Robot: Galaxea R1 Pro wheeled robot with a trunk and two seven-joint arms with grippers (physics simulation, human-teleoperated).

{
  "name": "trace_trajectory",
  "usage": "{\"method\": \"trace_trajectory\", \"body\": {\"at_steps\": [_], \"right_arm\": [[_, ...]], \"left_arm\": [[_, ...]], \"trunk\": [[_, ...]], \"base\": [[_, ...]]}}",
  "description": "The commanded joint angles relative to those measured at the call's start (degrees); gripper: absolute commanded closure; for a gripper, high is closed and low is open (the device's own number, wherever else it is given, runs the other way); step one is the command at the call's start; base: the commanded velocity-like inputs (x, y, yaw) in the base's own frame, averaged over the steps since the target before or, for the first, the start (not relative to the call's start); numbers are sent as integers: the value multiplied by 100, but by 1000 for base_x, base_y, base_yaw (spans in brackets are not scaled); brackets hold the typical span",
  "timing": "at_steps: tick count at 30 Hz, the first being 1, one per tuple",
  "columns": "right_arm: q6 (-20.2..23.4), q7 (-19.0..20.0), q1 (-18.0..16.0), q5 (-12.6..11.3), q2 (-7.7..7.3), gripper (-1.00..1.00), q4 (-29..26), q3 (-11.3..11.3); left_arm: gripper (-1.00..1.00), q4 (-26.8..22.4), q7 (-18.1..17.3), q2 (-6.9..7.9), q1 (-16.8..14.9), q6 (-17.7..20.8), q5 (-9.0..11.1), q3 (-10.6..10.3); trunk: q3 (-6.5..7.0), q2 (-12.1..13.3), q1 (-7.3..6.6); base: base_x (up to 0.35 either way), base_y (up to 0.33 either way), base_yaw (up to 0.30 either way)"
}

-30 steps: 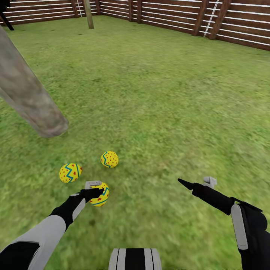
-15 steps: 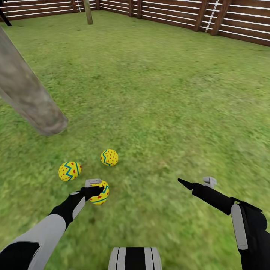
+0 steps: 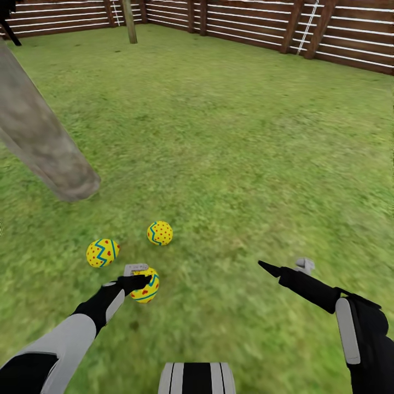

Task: Take the three Easter eggs out of the wicker basket on the lawn in the garden, then place them on the lawn next to a single tree (choose any tree) so that all three eggs are next to the same tree and none are left in the basket.

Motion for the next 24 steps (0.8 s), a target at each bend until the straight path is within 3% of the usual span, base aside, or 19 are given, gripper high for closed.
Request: {"method": "trace_trajectory", "body": {"at_steps": [1,14,24], "right_arm": [[27,16,-3,3,1,-100,-1,8],[26,11,-3,1,1,-100,-1,30],[26,11,-3,3,1,-100,-1,32]], "left_arm": [[-100,-10,2,7,0,31,57,-45],[-100,-16,-7,7,0,44,45,-50],[-100,-54,-25,7,0,273,39,-53]], "trunk": [[19,0,-3],[307,18,-37],[529,31,-63]], "base": [[0,0,0],[0,0,0],[0,0,0]]}}
